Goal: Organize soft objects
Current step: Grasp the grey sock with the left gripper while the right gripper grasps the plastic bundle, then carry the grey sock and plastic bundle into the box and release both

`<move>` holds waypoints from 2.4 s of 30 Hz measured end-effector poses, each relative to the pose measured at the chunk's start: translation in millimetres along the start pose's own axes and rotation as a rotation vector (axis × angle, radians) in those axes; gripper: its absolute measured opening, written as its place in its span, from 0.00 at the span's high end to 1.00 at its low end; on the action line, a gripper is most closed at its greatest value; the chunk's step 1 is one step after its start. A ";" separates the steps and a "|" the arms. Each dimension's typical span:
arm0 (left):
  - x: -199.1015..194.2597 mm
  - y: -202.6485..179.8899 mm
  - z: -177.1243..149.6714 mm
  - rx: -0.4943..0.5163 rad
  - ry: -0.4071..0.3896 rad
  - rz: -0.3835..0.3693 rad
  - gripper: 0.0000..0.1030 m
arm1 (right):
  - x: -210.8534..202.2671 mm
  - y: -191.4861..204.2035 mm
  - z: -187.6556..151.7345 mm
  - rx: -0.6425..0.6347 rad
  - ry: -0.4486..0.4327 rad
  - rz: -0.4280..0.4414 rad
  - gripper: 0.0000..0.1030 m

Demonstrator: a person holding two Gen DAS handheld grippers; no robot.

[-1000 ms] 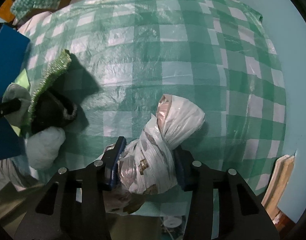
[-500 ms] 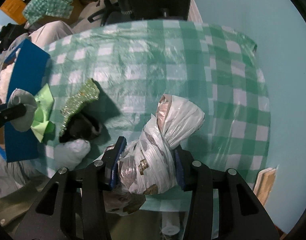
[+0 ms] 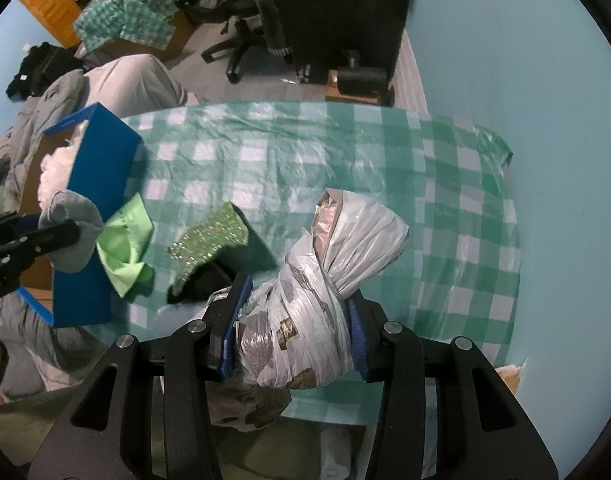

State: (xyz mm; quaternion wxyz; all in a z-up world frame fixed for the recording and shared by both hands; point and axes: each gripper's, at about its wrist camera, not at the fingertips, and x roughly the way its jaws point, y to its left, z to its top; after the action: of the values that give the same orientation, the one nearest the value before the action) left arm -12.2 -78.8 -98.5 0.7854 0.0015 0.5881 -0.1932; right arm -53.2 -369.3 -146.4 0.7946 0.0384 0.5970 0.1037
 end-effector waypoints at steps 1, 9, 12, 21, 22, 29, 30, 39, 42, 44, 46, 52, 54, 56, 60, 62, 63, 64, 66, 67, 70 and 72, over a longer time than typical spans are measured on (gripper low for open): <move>-2.4 -0.3 0.8 0.000 -0.003 0.003 0.74 | -2.6 2.5 2.1 -0.005 -0.004 0.004 0.58; -19.2 -1.8 4.9 0.009 -0.030 0.030 0.74 | -17.6 19.7 16.0 -0.045 -0.033 0.022 0.58; -24.9 -0.6 5.6 0.006 -0.041 0.037 0.74 | -21.6 26.3 21.5 -0.061 -0.043 0.031 0.58; -41.6 12.7 3.7 -0.020 -0.066 0.045 0.74 | -29.2 54.2 37.5 -0.115 -0.064 0.062 0.58; -42.9 14.2 3.6 -0.025 -0.067 0.046 0.74 | -29.7 58.0 39.1 -0.123 -0.065 0.066 0.58; -56.9 31.1 -1.5 -0.076 -0.090 0.059 0.74 | -32.6 82.0 49.5 -0.174 -0.072 0.086 0.58; -58.7 34.0 -2.9 -0.082 -0.093 0.060 0.74 | -32.9 85.4 51.3 -0.181 -0.073 0.090 0.58; -69.0 65.6 -17.4 -0.161 -0.108 0.101 0.74 | -28.1 124.6 63.4 -0.256 -0.073 0.133 0.58; -71.6 78.1 -24.6 -0.193 -0.110 0.112 0.74 | -24.2 141.7 66.6 -0.288 -0.069 0.148 0.58; -73.1 86.2 -29.8 -0.215 -0.110 0.120 0.74 | -21.9 153.2 68.4 -0.310 -0.066 0.156 0.58; -75.3 94.2 -35.9 -0.235 -0.110 0.129 0.74 | -19.4 165.7 70.7 -0.334 -0.064 0.165 0.58; -80.0 118.7 -52.9 -0.295 -0.103 0.158 0.74 | -11.6 195.7 76.2 -0.384 -0.052 0.187 0.58; -81.3 127.6 -57.7 -0.314 -0.101 0.168 0.74 | -7.4 206.3 77.5 -0.402 -0.044 0.197 0.58; -82.2 136.3 -62.0 -0.332 -0.098 0.177 0.74 | -4.0 215.4 77.6 -0.419 -0.038 0.205 0.58; -84.7 151.9 -70.9 -0.362 -0.092 0.188 0.74 | 3.4 237.3 77.8 -0.452 -0.023 0.220 0.58; -84.6 159.1 -74.6 -0.374 -0.086 0.196 0.74 | 7.3 246.8 77.4 -0.470 -0.017 0.226 0.58; -84.2 162.6 -77.0 -0.380 -0.084 0.200 0.74 | 9.1 251.2 76.8 -0.477 -0.014 0.229 0.58; -83.8 166.4 -79.1 -0.384 -0.081 0.204 0.74 | 11.0 255.9 76.4 -0.485 -0.011 0.230 0.58; -83.4 172.9 -83.3 -0.394 -0.076 0.212 0.74 | 16.2 265.8 75.5 -0.500 -0.003 0.232 0.58; -83.3 176.0 -84.9 -0.399 -0.073 0.214 0.74 | 19.0 270.9 74.6 -0.507 0.001 0.232 0.58; -81.4 186.5 -91.1 -0.413 -0.066 0.221 0.74 | 25.7 282.7 72.1 -0.526 0.008 0.228 0.58; -79.9 190.6 -93.9 -0.421 -0.064 0.221 0.74 | 31.1 290.1 69.5 -0.539 0.015 0.218 0.58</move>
State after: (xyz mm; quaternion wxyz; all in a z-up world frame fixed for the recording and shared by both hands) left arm -59.4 143.2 -96.4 0.8028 -0.1042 0.5866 0.0208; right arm -13.0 -75.4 -102.3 0.7560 -0.1109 0.5459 0.3438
